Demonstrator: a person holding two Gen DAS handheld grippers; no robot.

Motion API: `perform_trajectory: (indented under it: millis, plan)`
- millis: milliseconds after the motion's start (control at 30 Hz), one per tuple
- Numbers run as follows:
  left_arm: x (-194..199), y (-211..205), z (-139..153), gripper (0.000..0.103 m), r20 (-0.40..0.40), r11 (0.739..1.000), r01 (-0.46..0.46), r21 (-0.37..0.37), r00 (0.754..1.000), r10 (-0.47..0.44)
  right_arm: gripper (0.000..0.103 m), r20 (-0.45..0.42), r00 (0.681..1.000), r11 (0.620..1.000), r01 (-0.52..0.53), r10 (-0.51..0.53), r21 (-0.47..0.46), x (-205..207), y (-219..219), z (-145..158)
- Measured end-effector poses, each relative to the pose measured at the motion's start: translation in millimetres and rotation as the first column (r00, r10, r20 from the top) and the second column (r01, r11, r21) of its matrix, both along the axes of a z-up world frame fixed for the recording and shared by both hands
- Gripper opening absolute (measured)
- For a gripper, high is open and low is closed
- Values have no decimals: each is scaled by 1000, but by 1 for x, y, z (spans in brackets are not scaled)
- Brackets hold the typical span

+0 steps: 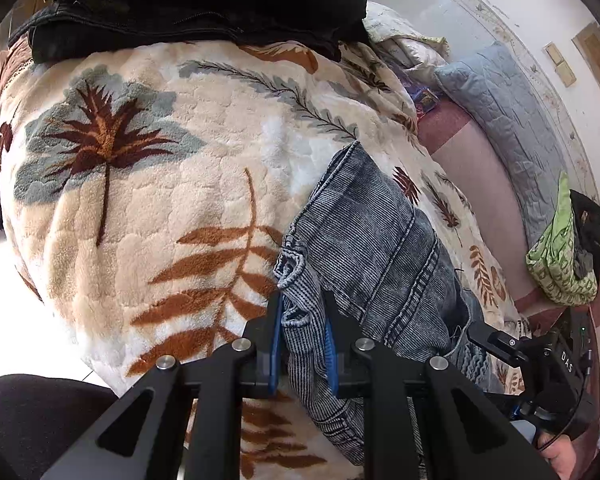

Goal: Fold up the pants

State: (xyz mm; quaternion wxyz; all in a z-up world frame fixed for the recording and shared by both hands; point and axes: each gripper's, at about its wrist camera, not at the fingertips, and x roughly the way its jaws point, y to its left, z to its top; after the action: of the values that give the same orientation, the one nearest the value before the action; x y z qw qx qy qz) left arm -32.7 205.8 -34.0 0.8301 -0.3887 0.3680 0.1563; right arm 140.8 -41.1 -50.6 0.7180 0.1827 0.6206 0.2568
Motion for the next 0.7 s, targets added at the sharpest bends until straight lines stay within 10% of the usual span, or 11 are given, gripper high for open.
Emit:
perform_trajectory:
  millis: [267, 467, 700]
  plan:
    - [-1, -4, 6, 18, -4, 999, 5, 35, 1000, -5, 100, -31, 999, 993, 45, -42, 111, -2, -22, 7]
    - [4, -26, 42, 16, 45, 986, 41, 161, 998, -49, 100, 152, 983, 983, 74, -100, 166, -25, -85, 57]
    - [22, -121, 116, 14, 124, 880, 154, 449, 965, -232, 100, 199, 931, 937, 259, -307, 233, -50, -203, 60]
